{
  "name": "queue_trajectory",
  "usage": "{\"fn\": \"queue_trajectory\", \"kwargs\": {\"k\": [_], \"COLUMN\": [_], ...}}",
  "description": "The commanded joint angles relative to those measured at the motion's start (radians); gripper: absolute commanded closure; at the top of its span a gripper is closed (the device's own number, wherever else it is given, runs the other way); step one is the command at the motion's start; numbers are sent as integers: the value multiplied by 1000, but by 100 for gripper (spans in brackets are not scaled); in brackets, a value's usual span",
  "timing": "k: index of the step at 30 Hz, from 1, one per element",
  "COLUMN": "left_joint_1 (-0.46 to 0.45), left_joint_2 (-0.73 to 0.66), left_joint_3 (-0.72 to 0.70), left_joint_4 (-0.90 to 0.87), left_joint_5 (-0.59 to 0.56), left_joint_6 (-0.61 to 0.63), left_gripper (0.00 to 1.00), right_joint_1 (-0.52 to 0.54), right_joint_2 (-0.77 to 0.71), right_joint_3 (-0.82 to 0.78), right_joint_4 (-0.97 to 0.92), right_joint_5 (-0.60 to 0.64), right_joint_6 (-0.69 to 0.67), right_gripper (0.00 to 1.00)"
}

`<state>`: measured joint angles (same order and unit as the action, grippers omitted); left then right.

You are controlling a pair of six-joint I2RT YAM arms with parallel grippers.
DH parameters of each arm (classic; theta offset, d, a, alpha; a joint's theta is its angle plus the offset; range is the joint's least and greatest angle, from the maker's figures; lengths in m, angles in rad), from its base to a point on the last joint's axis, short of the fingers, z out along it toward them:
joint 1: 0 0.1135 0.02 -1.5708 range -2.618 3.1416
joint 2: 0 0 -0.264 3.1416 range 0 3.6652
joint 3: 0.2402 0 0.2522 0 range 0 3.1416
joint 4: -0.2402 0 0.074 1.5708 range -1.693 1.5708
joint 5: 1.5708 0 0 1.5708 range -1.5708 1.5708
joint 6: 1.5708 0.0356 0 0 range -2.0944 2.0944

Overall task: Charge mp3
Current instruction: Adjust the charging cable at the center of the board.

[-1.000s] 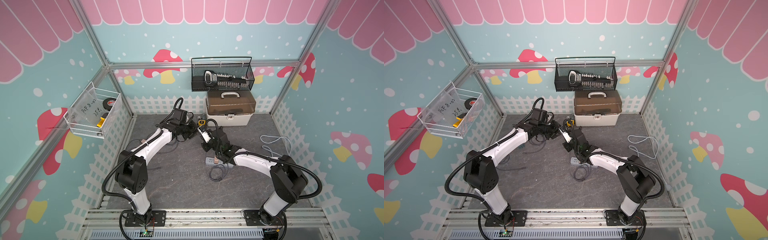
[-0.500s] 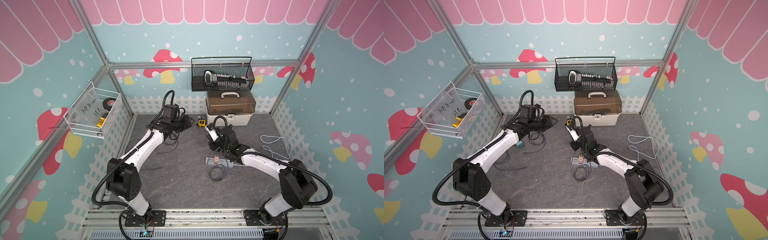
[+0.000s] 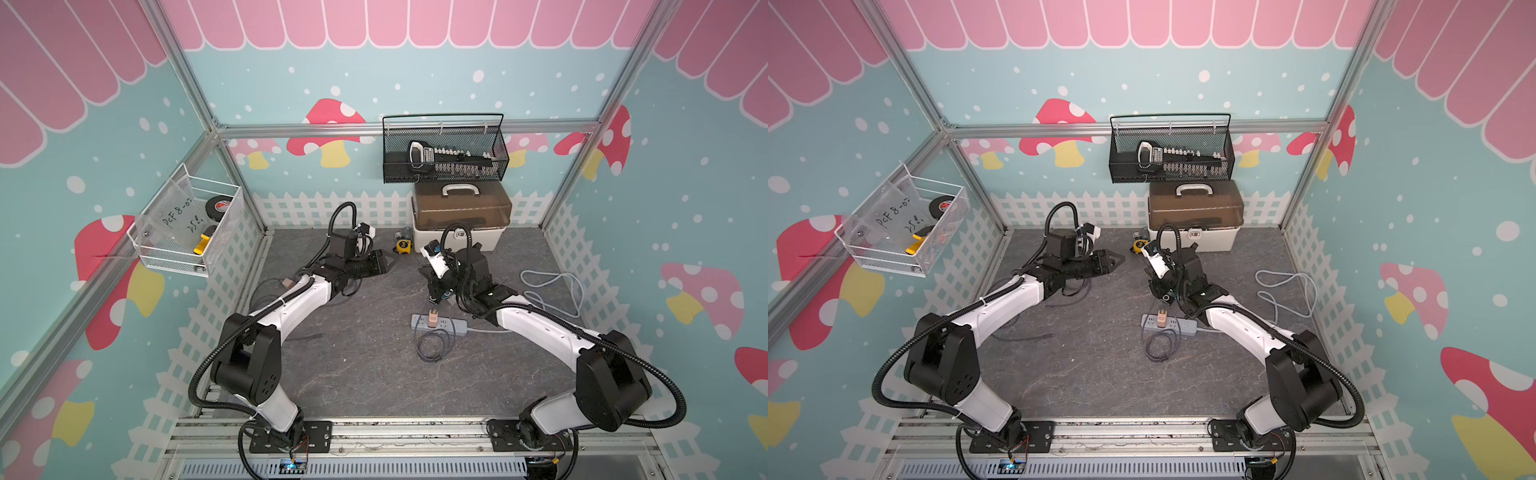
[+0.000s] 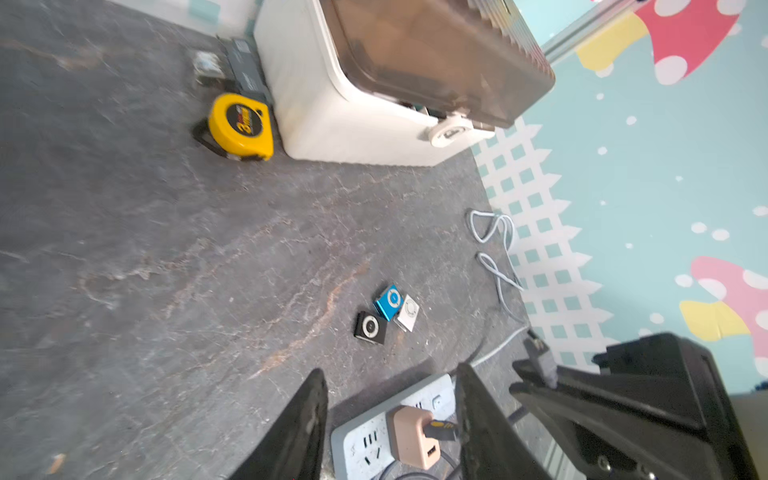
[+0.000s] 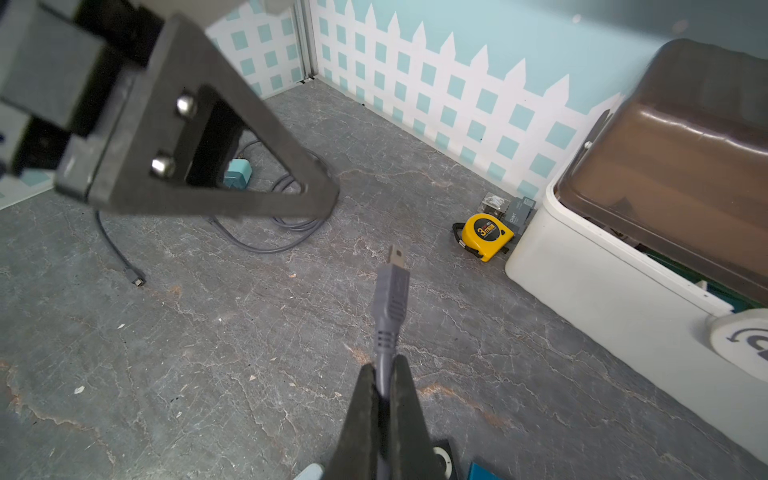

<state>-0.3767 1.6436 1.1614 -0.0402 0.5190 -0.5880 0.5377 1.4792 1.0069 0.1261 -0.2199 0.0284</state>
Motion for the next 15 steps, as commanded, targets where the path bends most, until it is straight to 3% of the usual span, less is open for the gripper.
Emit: {"fn": "queue_trajectory", "kwargs": {"k": [1, 6, 15], "left_joint_1": [-28, -73, -73], "left_joint_2": [-18, 2, 109], "left_joint_3": [-20, -59, -146], "left_joint_4": [205, 373, 756], "left_joint_5": [90, 122, 166], "left_joint_6": [-70, -104, -350], "left_gripper": [53, 53, 56], "right_joint_1": [-5, -9, -26], "right_joint_2": [-5, -3, -19], "right_joint_3": [-5, -10, -19], "right_joint_4": [27, 40, 53], "right_joint_5": [-24, -53, -71], "right_joint_6": [12, 20, 54], "right_gripper": [100, 100, 100]}}
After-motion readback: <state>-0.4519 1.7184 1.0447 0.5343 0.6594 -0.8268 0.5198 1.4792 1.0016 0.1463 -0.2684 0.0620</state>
